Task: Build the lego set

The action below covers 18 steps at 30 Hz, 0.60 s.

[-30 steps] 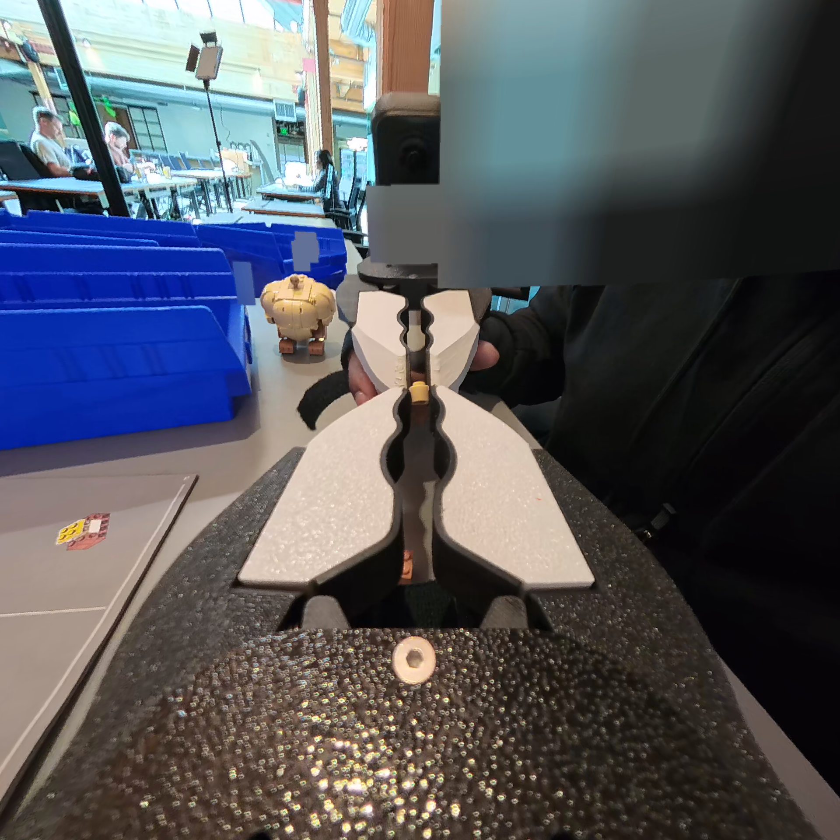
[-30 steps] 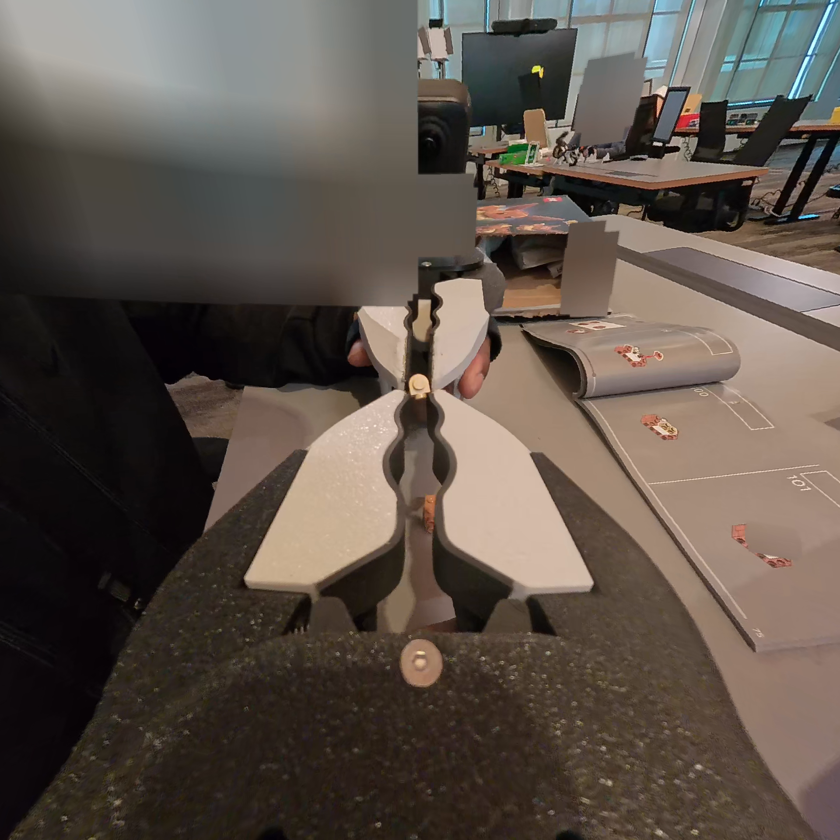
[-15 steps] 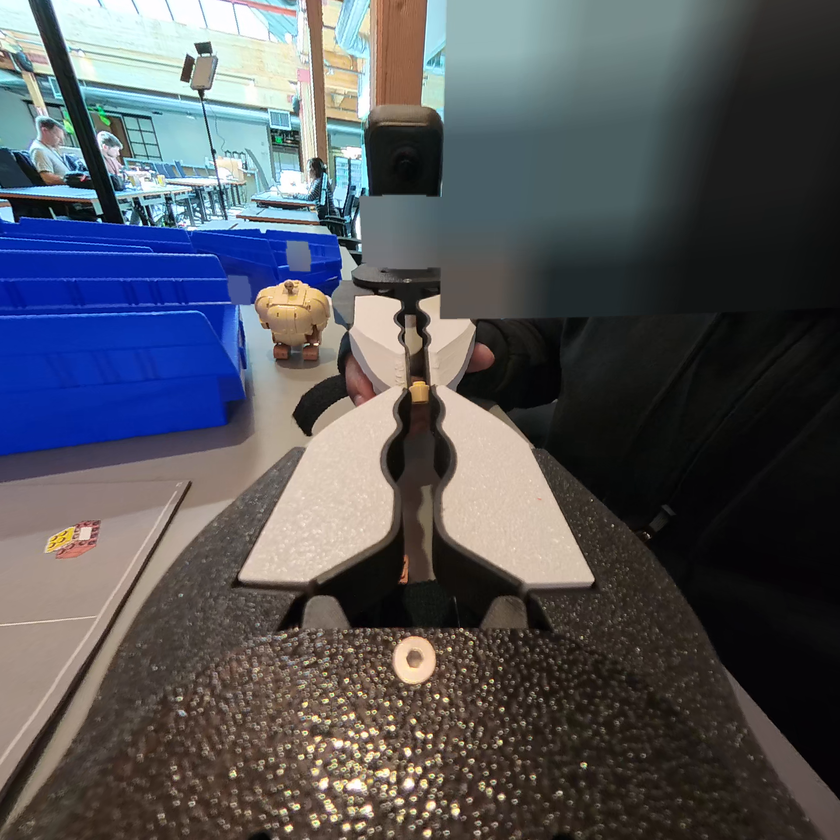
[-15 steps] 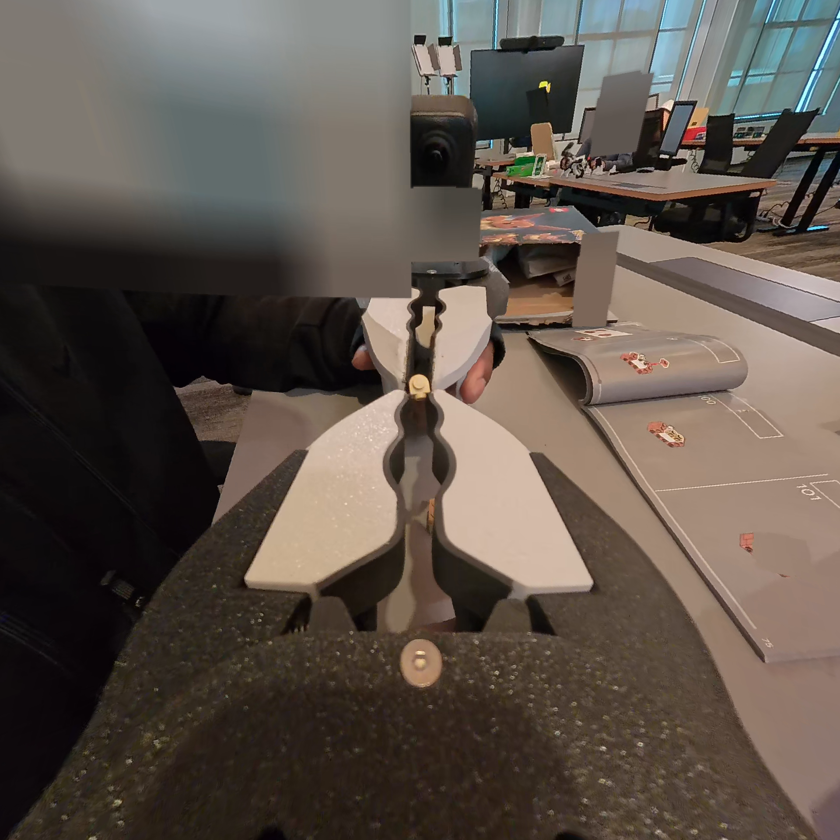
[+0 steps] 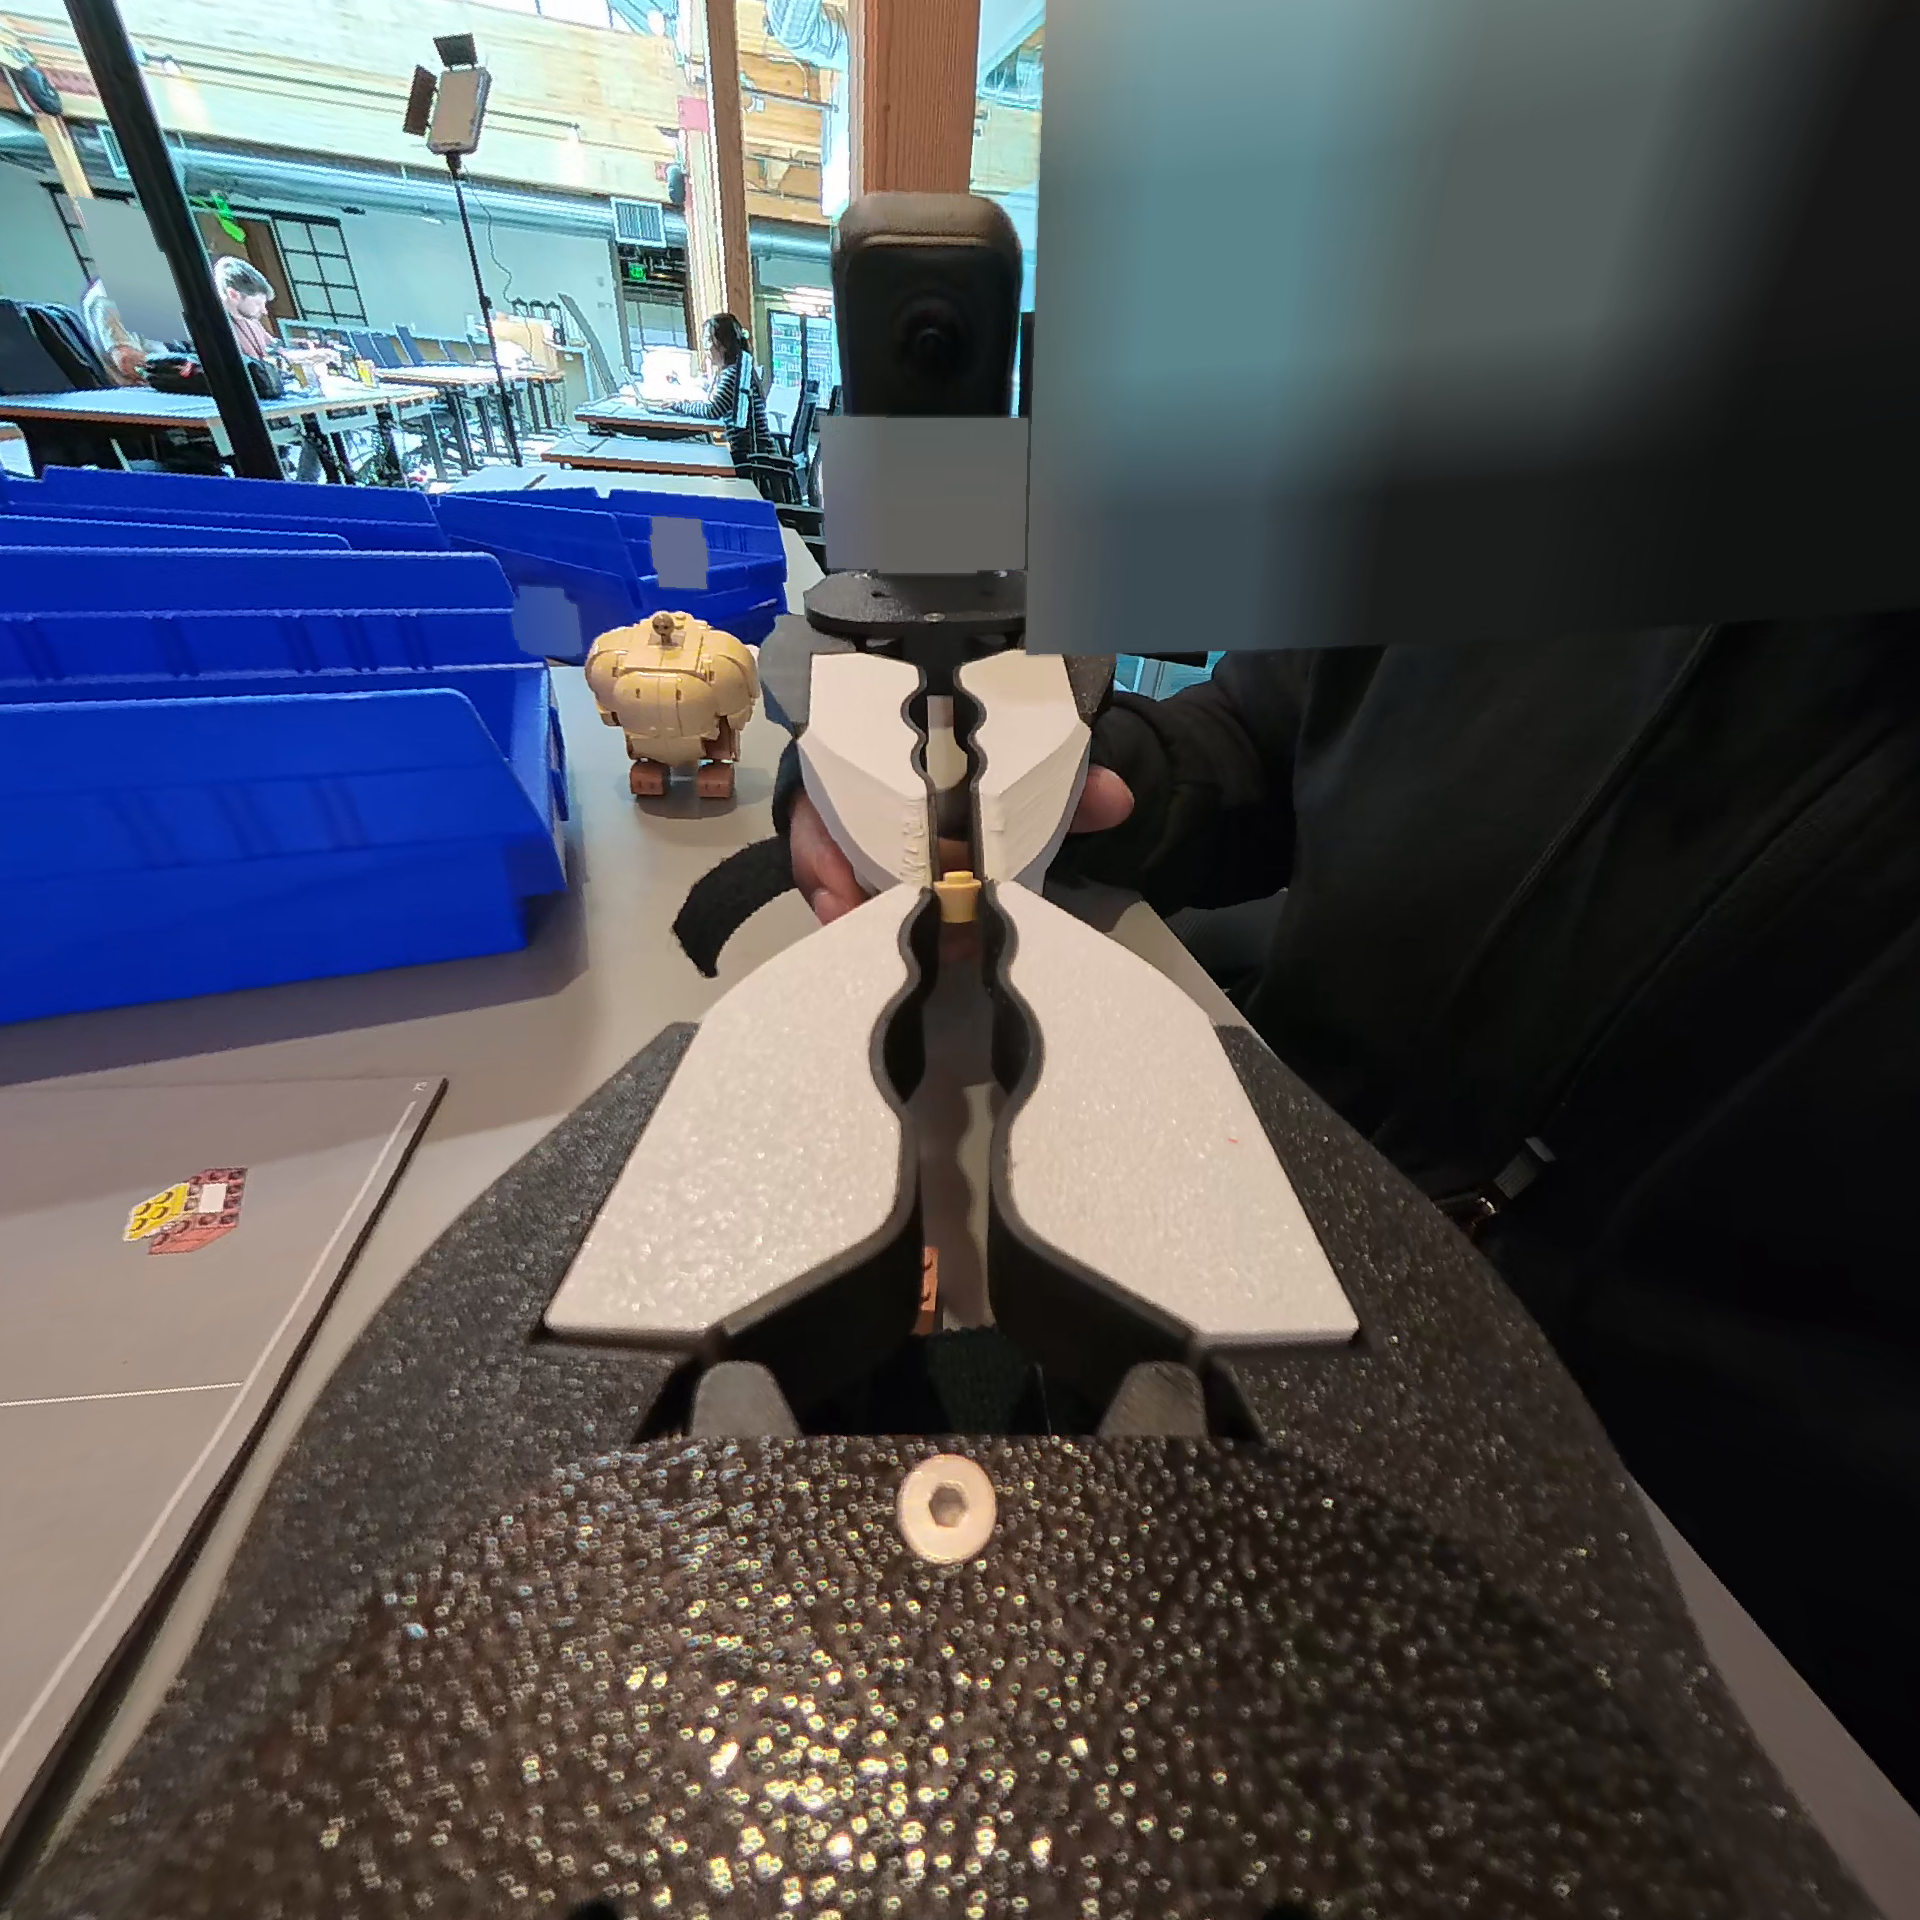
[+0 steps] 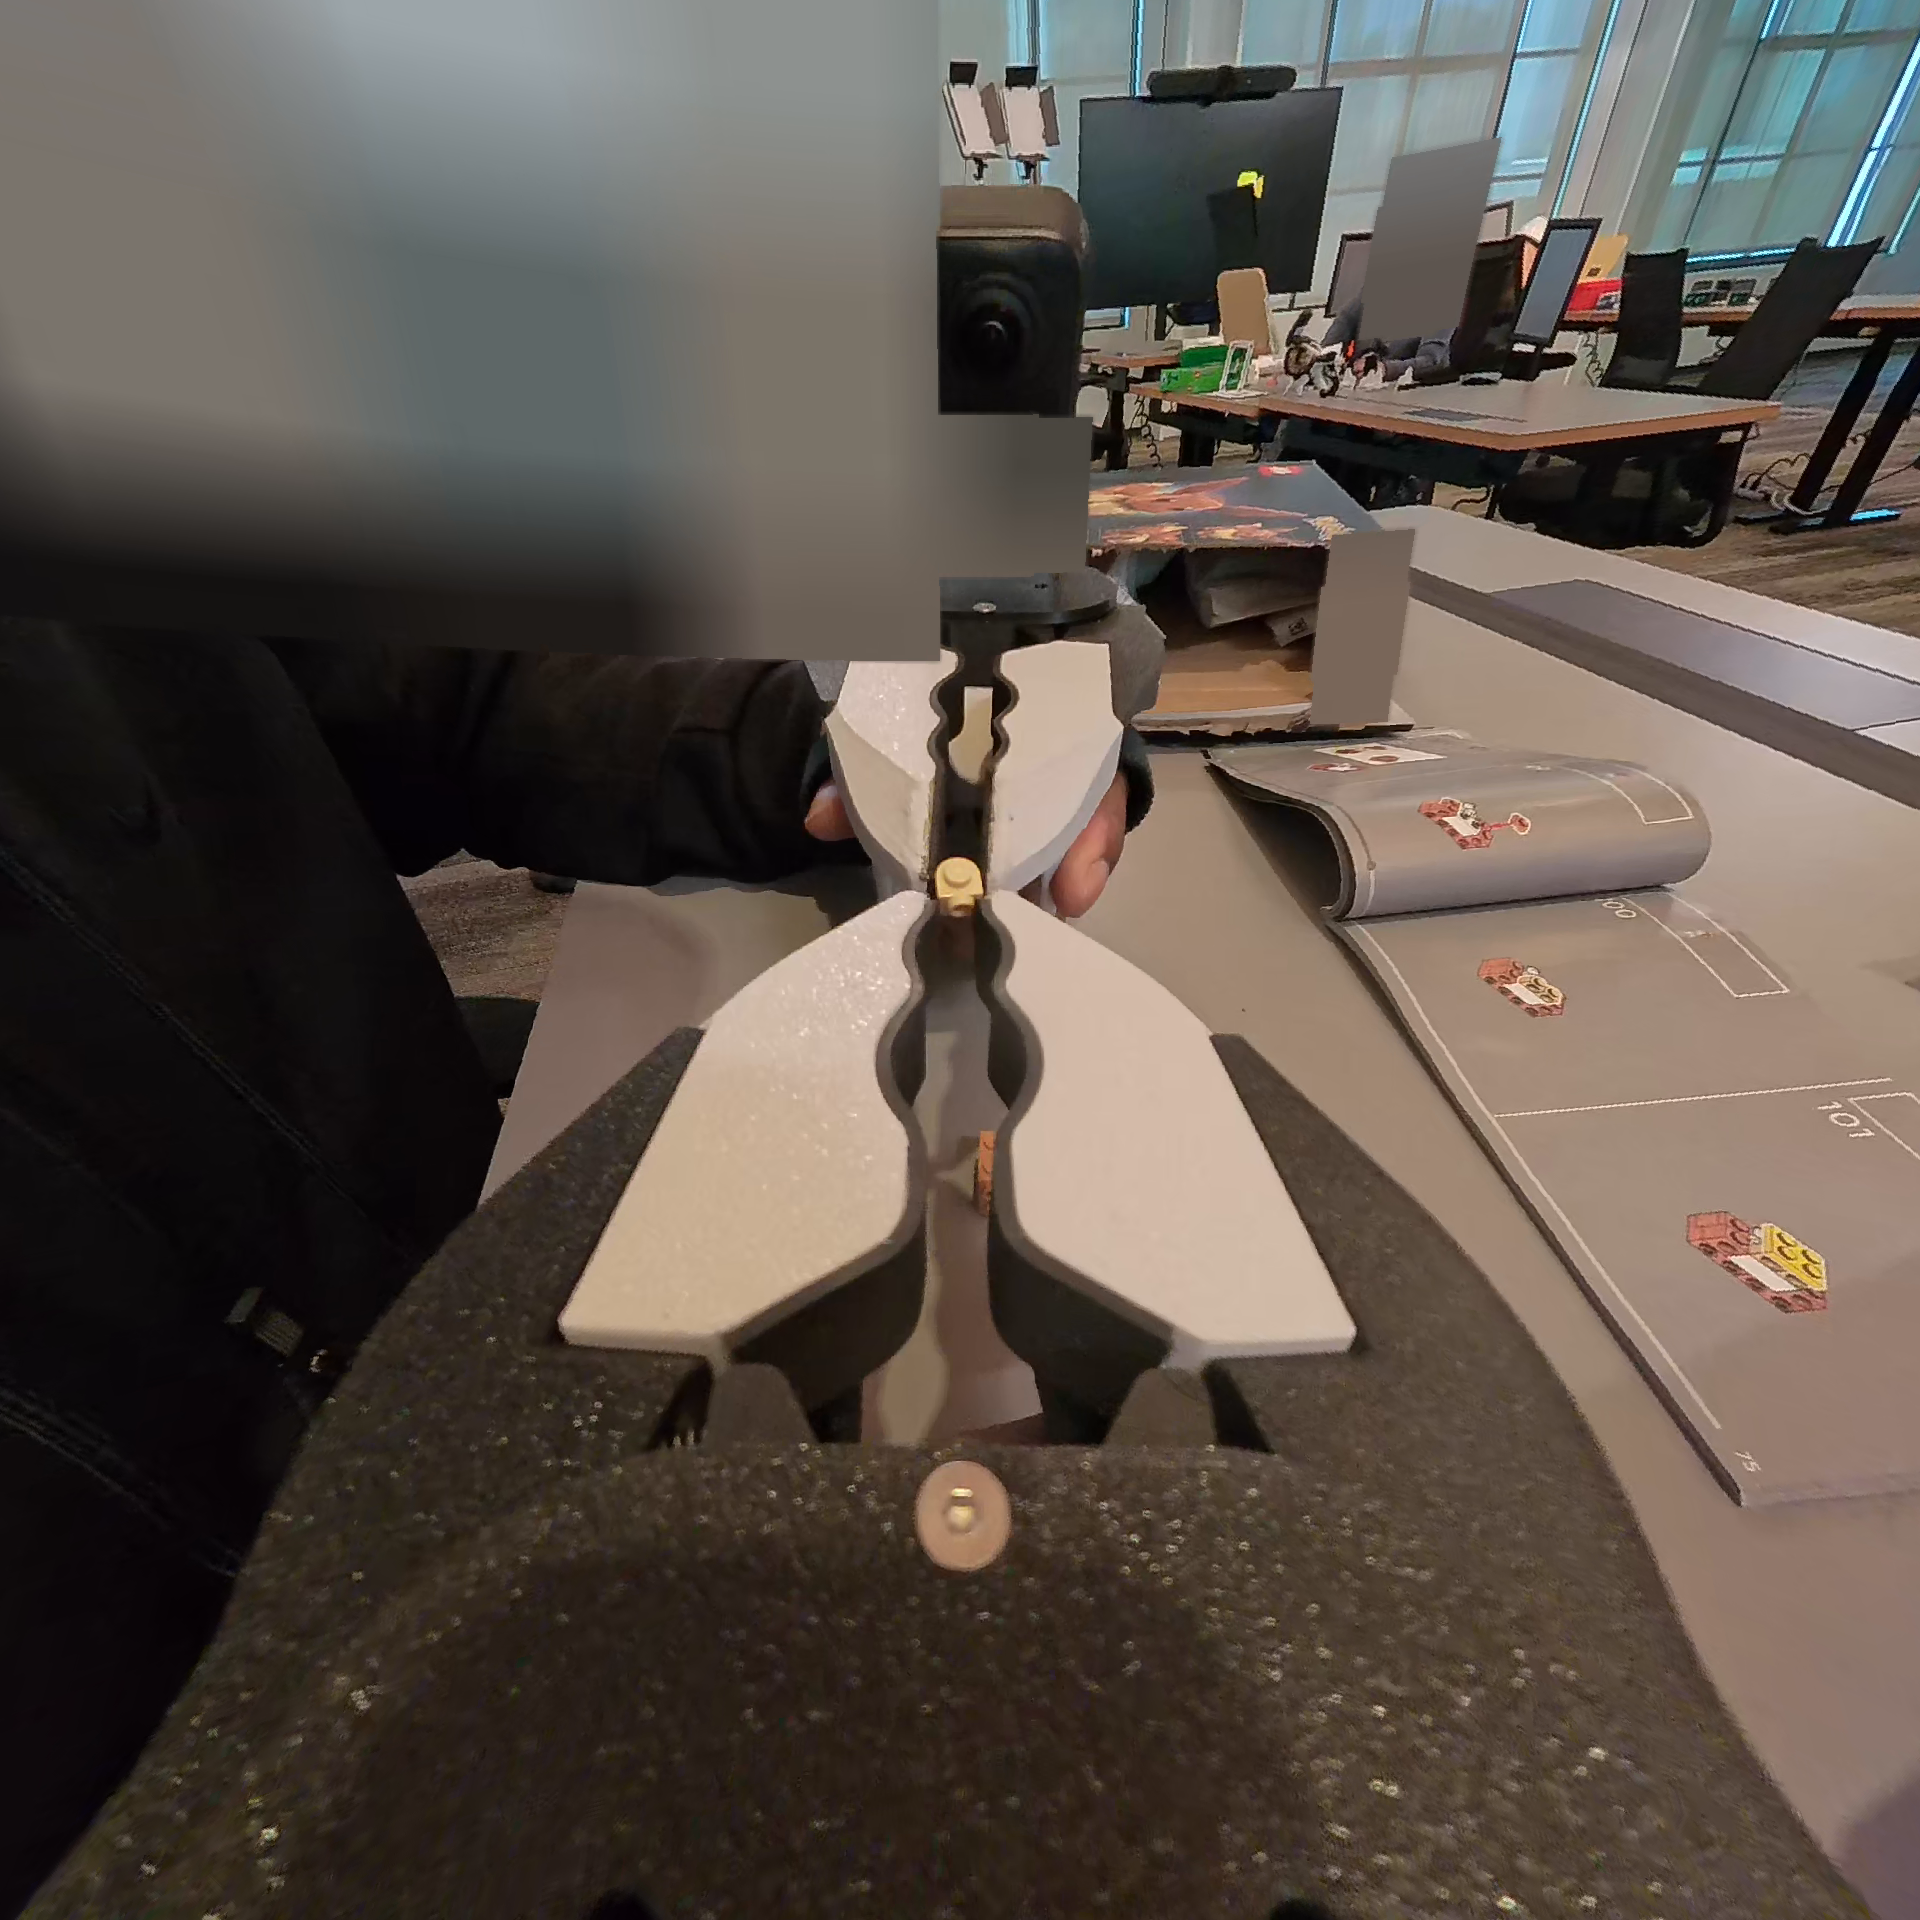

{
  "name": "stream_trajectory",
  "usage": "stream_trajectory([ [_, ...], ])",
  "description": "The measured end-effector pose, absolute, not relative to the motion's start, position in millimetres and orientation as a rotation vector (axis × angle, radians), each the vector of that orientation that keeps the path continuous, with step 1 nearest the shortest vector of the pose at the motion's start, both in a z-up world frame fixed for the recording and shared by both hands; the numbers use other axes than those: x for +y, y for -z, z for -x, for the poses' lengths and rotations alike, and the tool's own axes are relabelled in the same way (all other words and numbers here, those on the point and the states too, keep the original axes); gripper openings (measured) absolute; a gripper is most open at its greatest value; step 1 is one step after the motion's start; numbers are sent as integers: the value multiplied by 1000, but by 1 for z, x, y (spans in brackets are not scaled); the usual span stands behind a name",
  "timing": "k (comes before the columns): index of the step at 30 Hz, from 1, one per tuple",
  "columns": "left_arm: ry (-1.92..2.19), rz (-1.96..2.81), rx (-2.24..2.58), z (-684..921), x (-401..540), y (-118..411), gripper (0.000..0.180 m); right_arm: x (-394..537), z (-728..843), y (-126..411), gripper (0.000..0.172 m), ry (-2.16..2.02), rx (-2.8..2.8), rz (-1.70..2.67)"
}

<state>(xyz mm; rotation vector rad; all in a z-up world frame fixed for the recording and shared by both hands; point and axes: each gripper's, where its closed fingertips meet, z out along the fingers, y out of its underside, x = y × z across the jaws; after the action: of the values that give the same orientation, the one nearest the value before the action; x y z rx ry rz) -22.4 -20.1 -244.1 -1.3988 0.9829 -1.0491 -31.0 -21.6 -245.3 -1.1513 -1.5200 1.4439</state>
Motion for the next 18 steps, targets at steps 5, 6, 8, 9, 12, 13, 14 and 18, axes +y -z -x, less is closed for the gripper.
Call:
stream_trajectory([
  [5, 1066, 1379, 987, 22, -22, 243, 7, -23, 31, 244, 7, -1479, -1518, 1159],
  [6, 1069, 1375, 991, 22, -23, 243, 6, -24, 30, 244, 8, -1483, -1521, 1156],
  [8, 1069, 1369, 996, 21, -24, 243, 7, -25, 30, 244, 7, -1485, -1525, 1147],
  [9, 1071, 1366, 997, 20, -24, 242, 7, -26, 30, 243, 7, -1483, -1526, 1142],
  [12, 1068, 1372, 992, 21, -23, 243, 7, -25, 30, 244, 7, -1464, -1526, 1142],
  [13, 1063, 1377, 993, 21, -23, 244, 7, -24, 30, 245, 7, -1450, -1528, 1143],
  [14, 1055, 1382, 994, 21, -22, 245, 7, -23, 31, 246, 7, -1430, -1532, 1142],
  [18, 974, 1470, 1039, 27, -17, 259, 19, -15, 32, 254, 7, -1330, -1549, 1176],
])
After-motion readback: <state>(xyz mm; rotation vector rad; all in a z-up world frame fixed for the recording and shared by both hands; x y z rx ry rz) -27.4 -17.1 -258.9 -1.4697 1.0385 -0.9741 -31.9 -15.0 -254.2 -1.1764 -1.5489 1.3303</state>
